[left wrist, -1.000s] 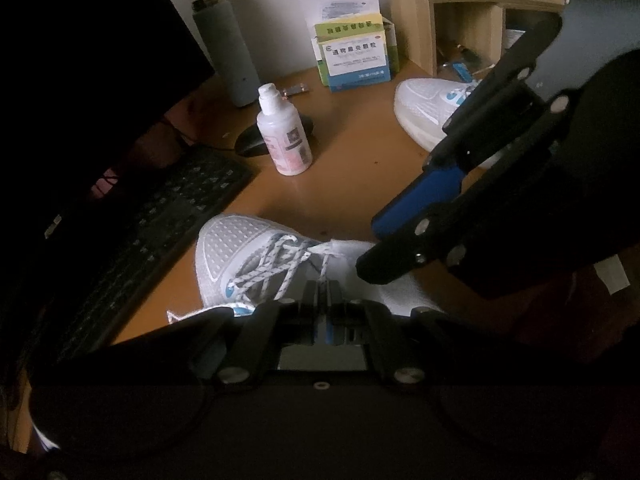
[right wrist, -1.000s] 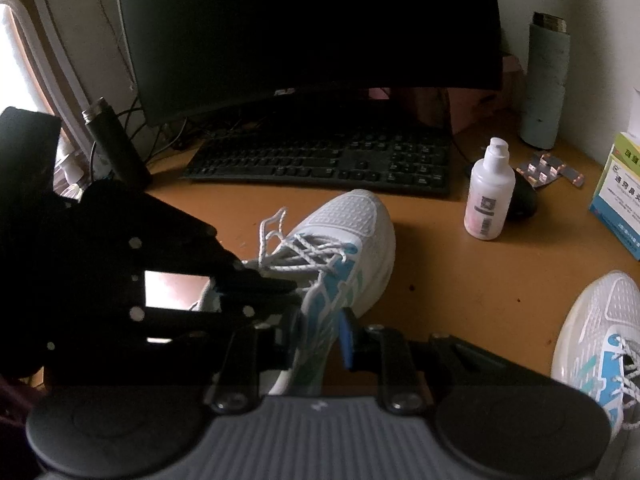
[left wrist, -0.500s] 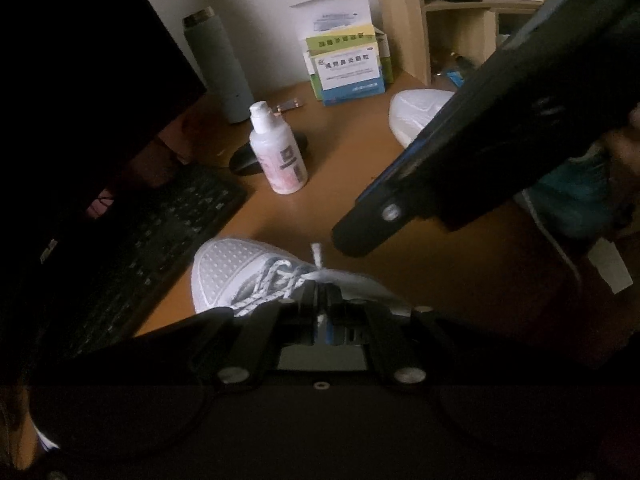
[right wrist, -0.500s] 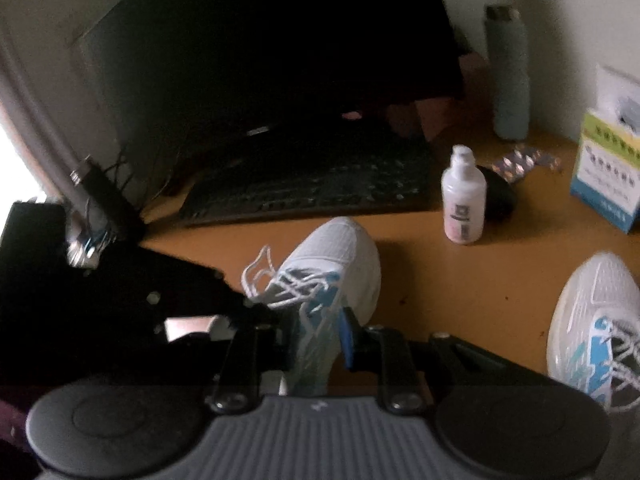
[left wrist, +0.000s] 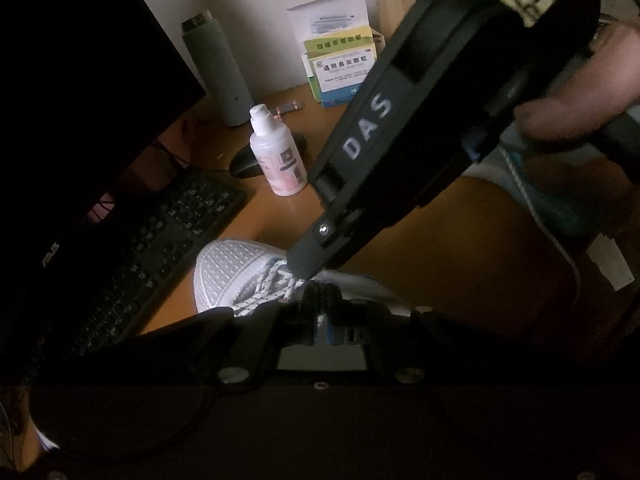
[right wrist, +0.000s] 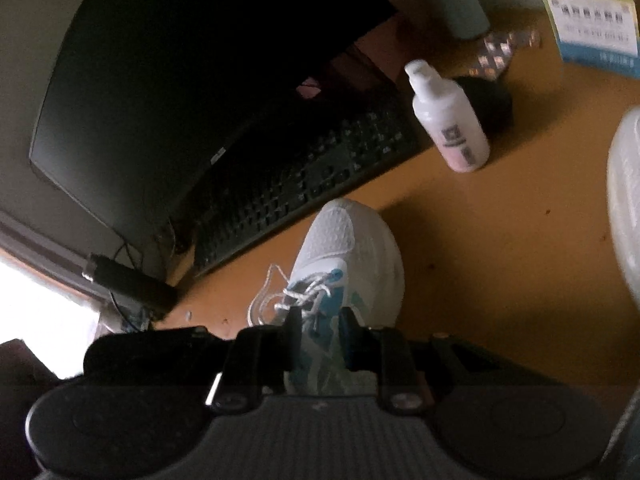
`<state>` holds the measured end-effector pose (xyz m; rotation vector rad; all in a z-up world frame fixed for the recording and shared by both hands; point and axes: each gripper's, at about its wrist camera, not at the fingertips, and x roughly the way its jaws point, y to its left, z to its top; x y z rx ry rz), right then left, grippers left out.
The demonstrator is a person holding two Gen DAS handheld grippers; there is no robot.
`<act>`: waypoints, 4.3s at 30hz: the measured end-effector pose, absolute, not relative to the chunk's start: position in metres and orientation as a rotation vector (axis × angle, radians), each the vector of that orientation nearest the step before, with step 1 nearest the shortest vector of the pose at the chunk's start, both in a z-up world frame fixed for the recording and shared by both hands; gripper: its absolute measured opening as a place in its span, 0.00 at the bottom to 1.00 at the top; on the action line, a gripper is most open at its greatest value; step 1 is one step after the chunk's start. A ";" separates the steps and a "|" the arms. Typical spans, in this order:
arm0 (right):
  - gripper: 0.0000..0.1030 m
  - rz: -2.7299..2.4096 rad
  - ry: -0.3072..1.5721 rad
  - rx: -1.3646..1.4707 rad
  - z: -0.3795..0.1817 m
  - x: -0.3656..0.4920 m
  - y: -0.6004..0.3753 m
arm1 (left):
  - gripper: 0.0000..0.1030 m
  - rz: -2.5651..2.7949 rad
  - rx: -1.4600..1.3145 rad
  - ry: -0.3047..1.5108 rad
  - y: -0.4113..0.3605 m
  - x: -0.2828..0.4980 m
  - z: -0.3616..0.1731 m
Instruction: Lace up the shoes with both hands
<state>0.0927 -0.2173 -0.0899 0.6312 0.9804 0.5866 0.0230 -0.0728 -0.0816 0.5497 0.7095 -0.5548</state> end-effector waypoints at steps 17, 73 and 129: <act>0.02 0.271 0.549 0.670 0.012 0.056 -0.364 | 0.34 -0.520 0.654 0.673 -0.055 -0.014 -0.066; 0.31 0.765 0.658 0.109 0.007 0.018 -0.209 | 0.01 -0.559 -0.373 0.752 0.028 0.030 0.000; 0.03 0.949 0.803 -0.917 -0.062 0.028 -0.080 | 0.12 -0.420 -0.092 0.858 0.024 0.001 -0.057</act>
